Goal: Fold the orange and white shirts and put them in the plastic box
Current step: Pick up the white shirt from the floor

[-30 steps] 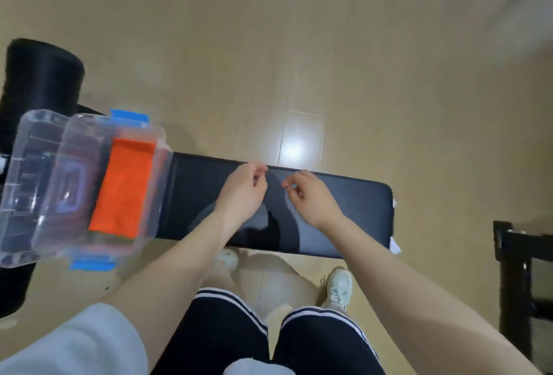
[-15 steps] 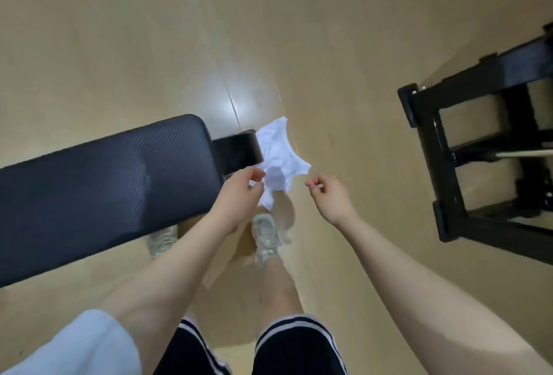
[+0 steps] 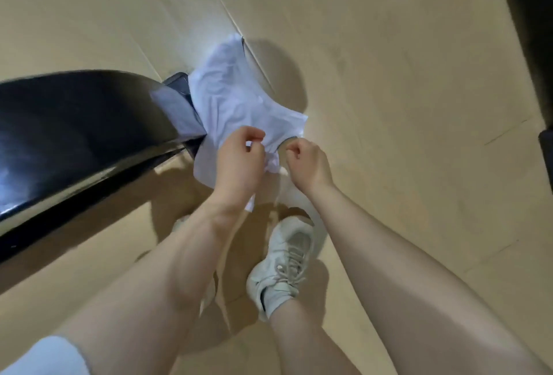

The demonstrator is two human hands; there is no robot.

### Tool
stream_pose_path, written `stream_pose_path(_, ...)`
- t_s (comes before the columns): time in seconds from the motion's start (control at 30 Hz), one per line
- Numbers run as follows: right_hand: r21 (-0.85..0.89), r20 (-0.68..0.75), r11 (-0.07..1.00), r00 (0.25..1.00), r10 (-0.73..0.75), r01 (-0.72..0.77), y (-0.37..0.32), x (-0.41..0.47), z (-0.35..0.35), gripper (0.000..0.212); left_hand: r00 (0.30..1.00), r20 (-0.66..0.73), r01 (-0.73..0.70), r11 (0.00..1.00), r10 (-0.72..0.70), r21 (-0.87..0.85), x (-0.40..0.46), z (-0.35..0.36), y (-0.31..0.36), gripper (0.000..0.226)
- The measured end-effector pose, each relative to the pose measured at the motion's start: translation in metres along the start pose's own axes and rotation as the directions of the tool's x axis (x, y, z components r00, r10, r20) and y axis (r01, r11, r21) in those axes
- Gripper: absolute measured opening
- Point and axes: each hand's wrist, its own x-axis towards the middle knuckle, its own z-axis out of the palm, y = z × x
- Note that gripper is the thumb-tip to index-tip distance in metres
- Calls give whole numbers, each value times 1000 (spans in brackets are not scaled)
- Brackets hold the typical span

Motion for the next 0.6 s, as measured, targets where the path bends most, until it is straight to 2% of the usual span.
stream_pose_path(0.1,67,-38,997,999,-25,27,12,63,42,27,988,-133,-91,995,84,-45,48,16,-19,24)
stream_pose_path(0.2,107,-20,994,999,-27,29,11,103,70,53,982,-138,-136,989,128,-51,79,20,-34,23)
stream_pose_path(0.23,80,-4,996,999,-32,32,10,111,77,52,984,-134,-128,991,121,-48,85,19,-37,23)
stream_pose_path(0.3,-16,21,999,999,-30,30,3,116,86,34,986,-143,-97,994,90,-45,92,12,-41,24)
stream_pose_path(0.37,-62,-11,997,999,-47,47,-4,104,83,24,986,-161,-53,996,41,-73,88,4,-40,23)
stream_pose_path(0.43,-36,-137,990,981,-137,133,-14,77,65,20,986,-165,-20,994,2,-104,72,-6,-31,23)
stream_pose_path(0.53,-133,-311,940,887,-341,315,-36,15,21,19,991,-132,13,991,-30,-131,31,-26,-8,20)
stream_pose_path(0.6,-166,-313,915,860,-403,368,-51,-30,-11,24,993,-60,85,979,-98,-185,-3,-40,12,15)
